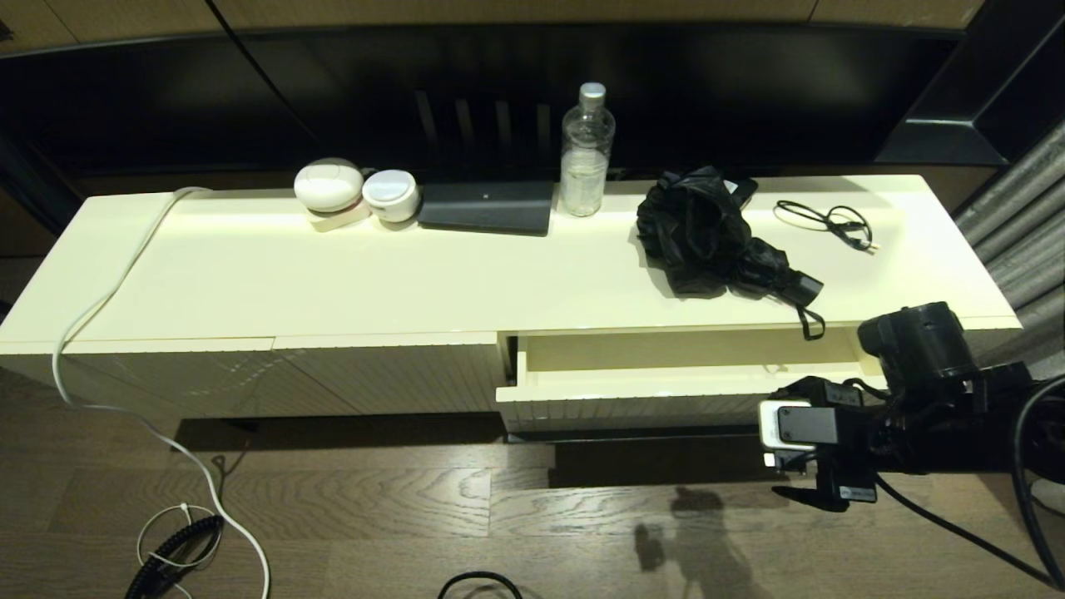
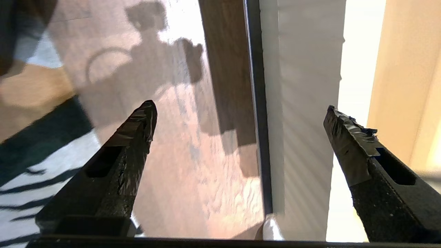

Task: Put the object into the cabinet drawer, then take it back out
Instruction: Open the drawer

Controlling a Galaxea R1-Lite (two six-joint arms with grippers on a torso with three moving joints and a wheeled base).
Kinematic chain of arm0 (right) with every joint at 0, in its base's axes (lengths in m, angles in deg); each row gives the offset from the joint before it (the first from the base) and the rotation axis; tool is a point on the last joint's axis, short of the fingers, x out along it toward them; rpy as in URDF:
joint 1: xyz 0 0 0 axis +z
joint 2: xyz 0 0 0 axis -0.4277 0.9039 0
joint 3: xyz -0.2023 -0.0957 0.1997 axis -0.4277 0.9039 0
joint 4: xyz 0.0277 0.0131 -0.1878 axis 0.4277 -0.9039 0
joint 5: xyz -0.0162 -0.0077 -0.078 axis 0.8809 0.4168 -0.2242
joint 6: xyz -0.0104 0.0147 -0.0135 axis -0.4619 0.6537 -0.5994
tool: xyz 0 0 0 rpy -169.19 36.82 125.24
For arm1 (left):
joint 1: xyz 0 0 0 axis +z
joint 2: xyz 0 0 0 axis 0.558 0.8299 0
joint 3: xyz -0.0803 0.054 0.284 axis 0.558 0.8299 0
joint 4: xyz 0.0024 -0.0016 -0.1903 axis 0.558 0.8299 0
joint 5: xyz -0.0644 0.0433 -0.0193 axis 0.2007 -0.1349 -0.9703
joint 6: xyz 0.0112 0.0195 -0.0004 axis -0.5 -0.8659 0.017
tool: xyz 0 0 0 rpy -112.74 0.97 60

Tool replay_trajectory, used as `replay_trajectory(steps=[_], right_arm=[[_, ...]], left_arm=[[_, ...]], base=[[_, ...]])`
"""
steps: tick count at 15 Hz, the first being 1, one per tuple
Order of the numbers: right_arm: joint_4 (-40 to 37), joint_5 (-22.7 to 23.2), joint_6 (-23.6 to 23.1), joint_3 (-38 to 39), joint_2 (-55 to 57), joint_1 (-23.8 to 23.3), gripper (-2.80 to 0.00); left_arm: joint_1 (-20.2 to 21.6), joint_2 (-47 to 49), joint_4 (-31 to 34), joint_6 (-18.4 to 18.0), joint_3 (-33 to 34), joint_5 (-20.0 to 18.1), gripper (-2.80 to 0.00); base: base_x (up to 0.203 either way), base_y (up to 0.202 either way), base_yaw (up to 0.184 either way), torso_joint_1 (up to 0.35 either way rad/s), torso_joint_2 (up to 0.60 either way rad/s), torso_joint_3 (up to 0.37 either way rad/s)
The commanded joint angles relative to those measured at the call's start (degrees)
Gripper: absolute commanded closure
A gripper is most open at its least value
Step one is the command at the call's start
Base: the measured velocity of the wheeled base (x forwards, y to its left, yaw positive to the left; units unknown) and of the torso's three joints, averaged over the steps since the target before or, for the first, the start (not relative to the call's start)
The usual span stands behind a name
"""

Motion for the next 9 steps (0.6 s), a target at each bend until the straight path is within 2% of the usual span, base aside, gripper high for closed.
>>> replay_trajectory(steps=[1,3,5,9], right_arm=[[-3.5,-0.2,0.3,0.3,-7.1,0.1,-2.8],[-4.2,-0.5,3.1,-0.1,-7.9,-0.1,-2.8],[-4.3,-3.2,4.9,-0.8,-8.2,0.3,-2.8],[-4.3,-4.0,5.4,-2.2,-8.7,1.0,-2.8]], left_arm=[[0.0,-0.1,0.0,0.0,0.0,0.0,0.0],[0.0,-0.1,0.0,0.0,0.0,0.0,0.0],[0.0,-0.1,0.0,0.0,0.0,0.0,0.0],[0.0,-0.1,0.0,0.0,0.0,0.0,0.0]], base=[[0.0,0.0,0.0,0.0,0.0,0.0],[0.0,0.0,0.0,0.0,0.0,0.0],[0.0,0.0,0.0,0.0,0.0,0.0],[0.0,0.0,0.0,0.0,0.0,0.0]])
